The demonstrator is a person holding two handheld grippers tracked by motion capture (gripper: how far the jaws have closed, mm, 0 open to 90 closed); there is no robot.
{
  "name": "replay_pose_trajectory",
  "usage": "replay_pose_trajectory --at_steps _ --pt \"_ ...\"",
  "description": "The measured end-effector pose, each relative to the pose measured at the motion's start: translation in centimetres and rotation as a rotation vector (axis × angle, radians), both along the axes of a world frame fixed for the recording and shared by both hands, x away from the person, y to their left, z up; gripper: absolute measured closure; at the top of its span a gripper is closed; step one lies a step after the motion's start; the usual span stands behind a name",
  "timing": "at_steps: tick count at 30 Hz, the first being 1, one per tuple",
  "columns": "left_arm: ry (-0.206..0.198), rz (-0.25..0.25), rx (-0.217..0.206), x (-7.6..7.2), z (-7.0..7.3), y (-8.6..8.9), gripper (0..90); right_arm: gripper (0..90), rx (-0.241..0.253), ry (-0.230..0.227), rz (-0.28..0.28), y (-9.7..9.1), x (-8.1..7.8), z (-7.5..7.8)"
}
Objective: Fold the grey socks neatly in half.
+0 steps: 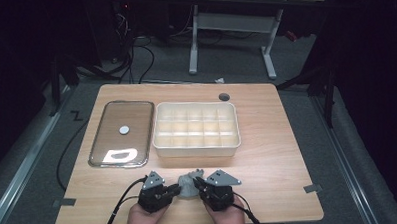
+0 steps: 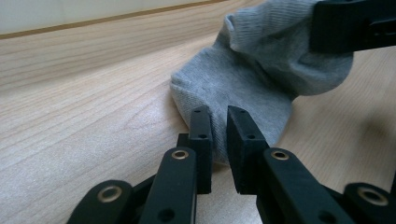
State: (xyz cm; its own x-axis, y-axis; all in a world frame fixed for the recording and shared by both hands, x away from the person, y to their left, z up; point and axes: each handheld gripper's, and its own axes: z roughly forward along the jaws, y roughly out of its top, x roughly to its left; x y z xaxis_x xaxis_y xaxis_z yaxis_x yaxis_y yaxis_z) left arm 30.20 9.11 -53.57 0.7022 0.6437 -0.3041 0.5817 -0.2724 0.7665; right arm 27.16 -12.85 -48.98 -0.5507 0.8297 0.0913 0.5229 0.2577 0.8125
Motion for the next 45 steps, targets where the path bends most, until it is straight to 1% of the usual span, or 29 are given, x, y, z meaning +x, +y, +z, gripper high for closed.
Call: replay_pose_trajectory --at_steps 4,8,12,16,18,19,20,21,22,24,25,27,29,31,32,34,38,40,42,43,45 --pt "0.002 -0.015 -0.002 0.0 0.0 0.0 81.1 85.0 0.005 0.002 0.018 0.8 0.3 -0.1" --pt "0.002 -0.016 0.0 0.0 0.0 -0.1 81.2 85.0 0.01 0.011 0.041 1.5 0.6 -0.3" --pt "-0.003 -0.015 0.007 -0.1 0.0 -0.1 81.4 85.1 0.01 0.029 0.061 2.1 0.7 -0.9" --pt "0.0 -0.014 0.006 0.0 0.0 -0.1 81.3 85.0 0.017 0.055 0.069 2.3 0.8 -1.6" --pt "-0.001 -0.017 0.005 -0.1 0.0 -0.1 78.0 85.0 0.02 0.071 0.07 2.3 0.9 -2.1" --pt "-0.002 -0.023 0.008 -0.2 0.1 0.0 72.7 85.0 0.024 0.086 0.067 2.2 1.1 -2.4" --pt "-0.001 -0.032 -0.006 -0.4 0.3 0.4 69.2 85.0 0.028 0.093 0.063 2.1 1.1 -2.6" --pt "-0.005 -0.027 -0.013 -0.6 0.5 0.8 68.3 85.0 0.036 0.103 0.057 1.9 1.2 -2.8" --pt "-0.031 -0.009 -0.02 -0.9 0.8 1.5 69.1 85.0 0.038 0.104 0.053 1.9 1.2 -2.9" --pt "-0.069 0.012 0.008 -1.1 1.1 2.2 76.4 85.0 0.043 0.102 0.052 1.7 1.2 -3.0" --pt "-0.075 0.017 0.025 -1.0 1.1 2.3 79.2 85.0 0.043 0.099 0.054 1.6 1.3 -3.1" --pt "-0.064 0.006 0.058 -0.7 0.7 1.9 82.7 85.0 0.043 0.101 0.054 1.7 1.3 -3.1" --pt "-0.064 -0.008 0.102 -0.6 0.3 1.2 84.7 85.0 0.043 0.098 0.058 1.8 1.3 -3.0" --pt "-0.077 -0.015 0.141 -0.7 0.1 0.6 86.6 84.9 0.044 0.098 0.057 1.9 1.2 -2.9" --pt "-0.085 -0.022 0.152 -0.7 0.1 0.4 87.3 84.9 0.046 0.099 0.057 1.9 1.2 -2.9" --pt "-0.092 -0.027 0.164 -0.7 0.1 0.2 88.7 84.9 0.042 0.098 0.06 1.9 1.3 -3.0" --pt "-0.089 -0.033 0.161 -0.7 0.1 0.2 90.0 84.9 0.046 0.113 0.069 2.3 1.2 -3.1" --pt "-0.087 -0.034 0.158 -0.6 0.1 0.2 90.0 84.9 0.043 0.107 0.083 2.6 1.2 -2.9" --pt "-0.087 -0.036 0.159 -0.7 0.1 0.2 90.0 84.8 0.051 0.105 0.09 2.9 1.2 -2.7" --pt "-0.086 -0.036 0.158 -0.6 0.1 0.2 90.0 84.9 0.05 0.096 0.1 3.1 1.2 -2.5" --pt "-0.08 -0.034 0.151 -0.6 0.1 0.3 90.0 84.8 0.05 0.099 0.104 3.2 1.2 -2.5"
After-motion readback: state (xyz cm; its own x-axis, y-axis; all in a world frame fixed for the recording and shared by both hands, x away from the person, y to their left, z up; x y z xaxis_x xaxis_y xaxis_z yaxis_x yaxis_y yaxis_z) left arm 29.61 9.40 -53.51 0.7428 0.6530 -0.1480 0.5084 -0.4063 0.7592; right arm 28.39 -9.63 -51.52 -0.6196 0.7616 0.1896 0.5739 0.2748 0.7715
